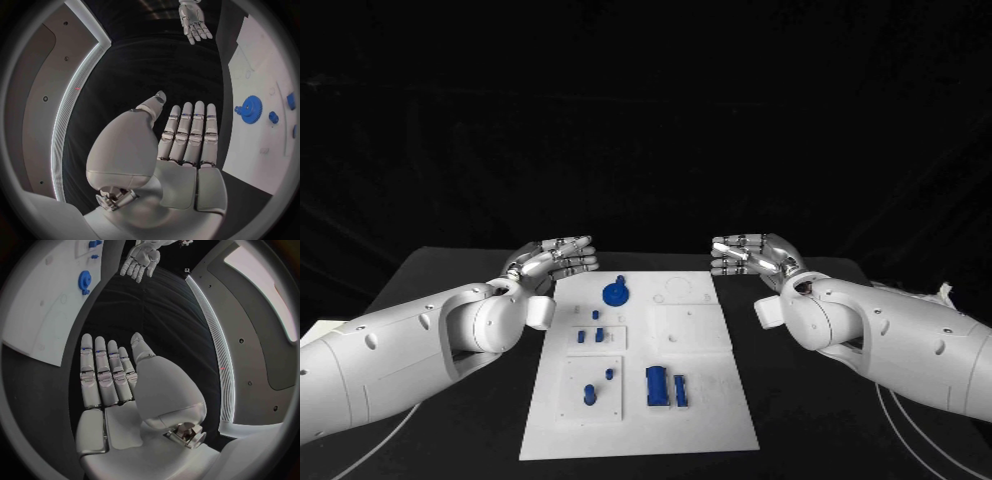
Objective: Assemble the parts on the task board
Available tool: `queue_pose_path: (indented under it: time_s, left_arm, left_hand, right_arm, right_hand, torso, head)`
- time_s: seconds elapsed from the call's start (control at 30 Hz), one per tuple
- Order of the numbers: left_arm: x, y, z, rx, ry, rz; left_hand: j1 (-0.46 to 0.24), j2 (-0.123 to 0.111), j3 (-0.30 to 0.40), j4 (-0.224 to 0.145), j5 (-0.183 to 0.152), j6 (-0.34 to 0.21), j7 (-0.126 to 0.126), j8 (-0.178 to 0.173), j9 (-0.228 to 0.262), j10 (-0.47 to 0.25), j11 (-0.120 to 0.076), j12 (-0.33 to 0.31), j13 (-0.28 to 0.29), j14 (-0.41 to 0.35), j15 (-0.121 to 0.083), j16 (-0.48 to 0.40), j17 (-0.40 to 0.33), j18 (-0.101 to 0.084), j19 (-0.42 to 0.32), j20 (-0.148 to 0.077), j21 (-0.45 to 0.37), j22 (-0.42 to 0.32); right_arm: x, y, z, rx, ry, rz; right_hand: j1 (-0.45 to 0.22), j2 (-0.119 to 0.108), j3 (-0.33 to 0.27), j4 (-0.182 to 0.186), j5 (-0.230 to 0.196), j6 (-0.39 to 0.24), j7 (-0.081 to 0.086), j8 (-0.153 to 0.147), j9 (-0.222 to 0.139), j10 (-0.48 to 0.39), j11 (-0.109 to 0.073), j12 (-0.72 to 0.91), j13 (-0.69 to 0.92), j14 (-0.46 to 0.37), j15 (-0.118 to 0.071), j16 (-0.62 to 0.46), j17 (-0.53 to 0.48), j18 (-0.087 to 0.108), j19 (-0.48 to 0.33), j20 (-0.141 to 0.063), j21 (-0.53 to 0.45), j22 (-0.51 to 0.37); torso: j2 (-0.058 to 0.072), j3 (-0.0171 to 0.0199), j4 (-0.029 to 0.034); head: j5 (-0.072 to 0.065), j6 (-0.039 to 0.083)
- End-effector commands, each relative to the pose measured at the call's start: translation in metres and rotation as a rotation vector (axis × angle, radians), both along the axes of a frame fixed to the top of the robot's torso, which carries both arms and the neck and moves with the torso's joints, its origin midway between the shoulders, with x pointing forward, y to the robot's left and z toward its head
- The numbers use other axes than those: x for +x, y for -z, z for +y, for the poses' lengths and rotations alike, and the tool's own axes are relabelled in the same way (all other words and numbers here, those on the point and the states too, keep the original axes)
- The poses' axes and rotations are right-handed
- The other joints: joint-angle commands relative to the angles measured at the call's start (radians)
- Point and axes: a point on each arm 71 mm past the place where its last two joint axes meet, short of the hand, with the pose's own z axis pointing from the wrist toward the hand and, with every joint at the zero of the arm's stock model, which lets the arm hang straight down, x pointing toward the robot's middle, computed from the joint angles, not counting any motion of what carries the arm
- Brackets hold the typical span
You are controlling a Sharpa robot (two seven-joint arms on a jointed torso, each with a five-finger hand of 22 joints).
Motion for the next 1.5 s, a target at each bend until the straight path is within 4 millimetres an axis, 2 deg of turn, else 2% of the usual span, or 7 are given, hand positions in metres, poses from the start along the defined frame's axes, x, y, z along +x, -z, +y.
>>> queue_pose_path:
  time_s: [0.03,0.27,0.6,0.63,0.67,0.9,1.5]
  left_arm:
    - [0.003,0.001,-0.001,-0.023,-0.058,-0.039]
    - [0.0,0.005,-0.005,0.0,-0.023,-0.006]
    - [-0.02,0.008,-0.023,0.087,-0.111,-0.045]
    - [-0.023,0.008,-0.026,0.099,-0.124,-0.052]
    - [-0.027,0.008,-0.028,0.111,-0.136,-0.06]
    - [-0.047,0.007,-0.042,0.183,-0.211,-0.11]
    - [-0.056,0.005,-0.047,0.212,-0.242,-0.134]
  left_hand:
    - [0.002,0.013,-0.01,-0.001,0.005,0.01,0.004,-0.007,-0.001,0.003,0.005,-0.017,-0.001,0.017,0.001,-0.037,-0.021,0.021,0.005,0.009,-0.008,-0.018]
    - [-0.481,0.084,-0.115,-0.025,-0.049,-0.35,-0.057,-0.076,-0.066,-0.353,-0.061,-0.087,-0.063,-0.307,-0.057,-0.15,-0.082,-0.038,-0.276,-0.092,-0.05,-0.136]
    - [-0.777,0.084,-0.176,-0.025,-0.049,-0.571,-0.096,-0.076,-0.066,-0.573,-0.102,-0.193,-0.063,-0.508,-0.158,-0.206,-0.17,-0.077,-0.448,-0.154,-0.122,-0.201]
    - [-0.799,0.084,-0.181,-0.025,-0.049,-0.587,-0.167,-0.076,-0.066,-0.589,-0.104,-0.193,-0.063,-0.523,-0.158,-0.21,-0.17,-0.077,-0.461,-0.159,-0.122,-0.206]
    - [-0.821,0.084,-0.186,-0.025,-0.049,-0.603,-0.167,-0.076,-0.066,-0.605,-0.175,-0.193,-0.063,-0.538,-0.158,-0.214,-0.17,-0.077,-0.473,-0.163,-0.122,-0.211]
    - [-0.944,0.084,-0.211,-0.025,-0.049,-0.695,-0.167,-0.076,-0.066,-0.696,-0.175,-0.193,-0.063,-0.622,-0.158,-0.238,-0.17,-0.164,-0.546,-0.188,-0.122,-0.238]
    - [-1.142,0.084,-0.29,-0.025,-0.049,-0.842,-0.167,-0.076,-0.066,-0.844,-0.175,-0.193,-0.063,-0.757,-0.158,-0.309,-0.17,-0.164,-0.659,-0.266,-0.122,-0.321]
  right_arm:
    - [0.005,-0.001,0.0,0.095,-0.024,-0.041]
    - [0.004,0.002,0.0,0.031,0.016,-0.014]
    - [-0.024,0.0,0.028,0.067,0.104,-0.03]
    - [-0.028,0.0,0.032,0.07,0.117,-0.03]
    - [-0.032,0.0,0.035,0.072,0.127,-0.03]
    - [-0.053,-0.001,0.051,0.077,0.183,-0.023]
    - [-0.059,-0.001,0.054,0.077,0.195,-0.02]
  right_hand:
    - [-0.011,0.01,-0.001,-0.018,0.008,0.007,0.009,-0.003,-0.013,0.01,-0.005,-0.002,-0.033,0.036,-0.009,0.001,-0.031,0.017,0.025,-0.006,-0.013,-0.007]
    - [-0.521,-0.024,0.039,0.022,-0.083,-0.346,-0.054,-0.065,-0.065,-0.383,-0.062,-0.069,-0.146,-0.36,-0.122,-0.066,-0.102,-0.051,-0.347,-0.093,-0.053,-0.073]
    - [-0.827,-0.096,0.039,0.022,-0.083,-0.561,-0.094,-0.065,-0.144,-0.624,-0.153,-0.069,-0.146,-0.618,-0.122,-0.066,-0.202,-0.079,-0.588,-0.142,-0.124,-0.073]
    - [-0.85,-0.096,0.039,0.022,-0.083,-0.577,-0.166,-0.065,-0.144,-0.642,-0.153,-0.069,-0.146,-0.638,-0.122,-0.066,-0.202,-0.089,-0.606,-0.146,-0.124,-0.073]
    - [-0.872,-0.096,0.039,0.022,-0.083,-0.593,-0.166,-0.065,-0.144,-0.659,-0.153,-0.069,-0.146,-0.657,-0.122,-0.066,-0.202,-0.089,-0.624,-0.15,-0.124,-0.073]
    - [-1.0,-0.096,0.039,0.022,-0.083,-0.682,-0.166,-0.065,-0.144,-0.761,-0.153,-0.069,-0.146,-0.765,-0.122,-0.066,-0.202,-0.17,-0.724,-0.231,-0.124,-0.073]
    - [-1.204,-0.096,0.039,0.022,-0.083,-0.826,-0.166,-0.065,-0.144,-0.921,-0.153,-0.069,-0.146,-0.937,-0.122,-0.066,-0.202,-0.17,-0.885,-0.231,-0.124,-0.073]
  torso:
    - [-0.015,0.0036,-0.001]
    - [-0.016,0.0077,-0.0016]
    - [-0.081,0.0533,-0.0106]
    - [-0.082,0.0545,-0.0108]
    - [-0.083,0.055,-0.0109]
    - [-0.083,0.055,-0.0109]
    - [-0.083,0.055,-0.0109]
  head:
    - [0.002,0.016]
    - [0.003,0.016]
    - [0.019,0.045]
    - [0.019,0.046]
    - [0.019,0.046]
    - [0.019,0.046]
    - [0.019,0.046]
